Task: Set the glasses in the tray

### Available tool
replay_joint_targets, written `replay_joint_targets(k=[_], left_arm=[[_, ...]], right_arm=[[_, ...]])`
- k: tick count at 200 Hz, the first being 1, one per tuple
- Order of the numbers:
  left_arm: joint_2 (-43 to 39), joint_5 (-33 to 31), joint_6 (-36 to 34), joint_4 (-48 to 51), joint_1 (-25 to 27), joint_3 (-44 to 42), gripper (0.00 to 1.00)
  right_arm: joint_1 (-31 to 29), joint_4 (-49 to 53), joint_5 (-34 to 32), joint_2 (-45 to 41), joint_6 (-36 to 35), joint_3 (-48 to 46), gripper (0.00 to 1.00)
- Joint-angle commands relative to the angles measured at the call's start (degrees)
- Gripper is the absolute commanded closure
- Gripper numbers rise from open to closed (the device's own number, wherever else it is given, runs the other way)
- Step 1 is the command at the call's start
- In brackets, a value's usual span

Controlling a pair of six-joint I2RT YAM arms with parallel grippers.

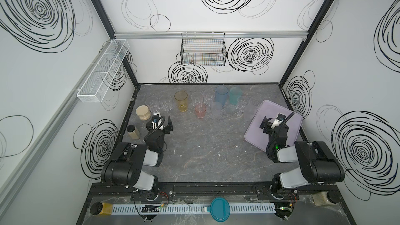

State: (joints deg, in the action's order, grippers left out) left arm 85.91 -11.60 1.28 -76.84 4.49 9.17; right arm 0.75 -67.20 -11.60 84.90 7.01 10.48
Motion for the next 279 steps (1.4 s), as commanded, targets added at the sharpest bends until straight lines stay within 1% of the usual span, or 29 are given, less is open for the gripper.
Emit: replay_joint_targets(k=[1,29,57,73,78,83,90,97,110,120,153,171,181,190,201,218,226,234,239,252,256,260,261,262,270,271,276,279], left_arm=[[0.0,0.1,-0.5,-3.7,0.1,0.8,0.04],[0.0,0.6,-0.3,-3.7,-0.2,0.7,0.04],[-0.1,3.3,0.8,-3.4,-1.9,0.8,0.04],[-0.2,2.6,0.6,-3.7,-1.5,0.6,0.04],[-0.1,2.6,0.6,-4.2,-1.4,0.4,0.04],[-0.3,2.4,0.6,-4.9,-1.3,0.0,0.04],[-1.1,2.2,0.0,-5.7,-0.9,-0.7,0.04],[-2.5,1.0,-0.7,-5.2,-0.1,-1.2,0.04],[-5.3,-0.9,-2.7,-3.1,2.1,-1.3,0.04],[-6.8,-2.1,-4.1,-2.0,3.5,-1.3,0.04],[-9.2,-8.8,-5.0,-3.1,6.5,-3.0,0.04],[-13.1,-11.7,-5.8,1.0,8.8,-2.8,0.04],[-15.5,-13.8,-6.0,4.0,10.2,-2.1,0.04],[-17.6,-15.2,-5.7,7.0,11.2,-1.4,0.04],[-20.0,-16.9,-4.5,8.8,12.2,-1.0,0.04],[-23.6,-22.0,-0.9,12.2,13.5,-0.2,0.04],[-25.2,-24.2,1.0,13.9,14.0,0.2,0.04],[-26.7,-25.4,2.7,15.8,14.4,0.8,0.04],[-27.5,-25.9,3.9,17.4,14.7,1.2,0.04],[-30.1,-26.6,6.5,23.1,15.8,3.2,0.04],[-30.9,-26.6,7.3,25.6,16.1,4.2,0.04],[-31.8,-26.6,8.1,28.3,16.6,5.2,0.04],[-32.0,-26.6,8.3,28.9,16.7,5.4,0.04],[-32.2,-26.5,8.4,29.5,16.8,5.7,0.04],[-33.8,-26.3,10.2,34.7,17.5,7.9,0.04],[-34.0,-26.2,10.2,35.4,17.6,8.1,0.04],[-34.9,-26.1,11.3,38.4,18.0,9.4,0.04],[-35.5,-26.0,12.2,40.1,18.2,10.0,0.04]], right_arm=[[-0.3,-1.0,-0.6,-0.9,-0.6,1.0,0.00],[0.3,-0.8,0.2,-0.9,-0.3,1.1,0.00],[0.4,-0.8,0.4,-0.9,-0.2,1.1,0.00],[0.4,-1.1,0.3,-1.2,-0.3,0.9,0.00],[0.3,-1.4,-0.9,-1.5,-0.3,1.0,0.00],[0.3,0.2,-0.9,-2.5,0.0,1.2,0.00],[0.5,0.4,0.2,-3.3,-0.3,1.0,0.00],[0.3,1.0,-0.7,-4.5,-0.5,1.3,0.00],[0.4,11.3,-3.5,-7.7,1.6,4.7,0.00],[0.3,15.9,-4.3,-8.9,2.3,6.8,0.00],[-0.3,20.0,-4.3,-12.1,4.7,6.7,0.00],[-0.2,23.9,-4.0,-14.0,7.9,7.5,0.00],[-0.6,25.9,-3.4,-14.8,7.3,8.4,0.00],[-1.0,28.3,-4.4,-15.4,7.4,10.0,0.00],[-1.8,35.3,-6.9,-15.9,10.6,14.1,0.00],[-3.8,49.2,-10.1,-15.4,16.4,22.0,0.00],[-4.3,53.3,-10.0,-15.2,18.7,24.5,0.00],[-4.4,56.5,-9.3,-15.0,23.4,26.7,0.00],[-4.3,57.7,-8.4,-14.7,26.7,27.5,0.00],[-2.3,60.4,-1.9,-14.2,34.1,28.4,0.00],[-0.9,59.7,2.2,-14.1,34.8,27.9,0.00],[0.7,57.9,8.0,-14.1,34.6,27.2,0.00],[1.5,57.2,10.9,-14.1,34.6,26.9,0.00],[1.5,57.2,10.9,-14.1,34.6,26.9,0.00],[3.9,55.1,19.0,-14.1,35.8,25.7,0.00],[4.4,54.9,20.7,-14.2,36.1,25.6,0.00],[5.4,54.9,23.6,-14.3,36.5,25.2,0.00],[5.6,55.0,24.2,-14.5,36.6,25.1,0.01]])
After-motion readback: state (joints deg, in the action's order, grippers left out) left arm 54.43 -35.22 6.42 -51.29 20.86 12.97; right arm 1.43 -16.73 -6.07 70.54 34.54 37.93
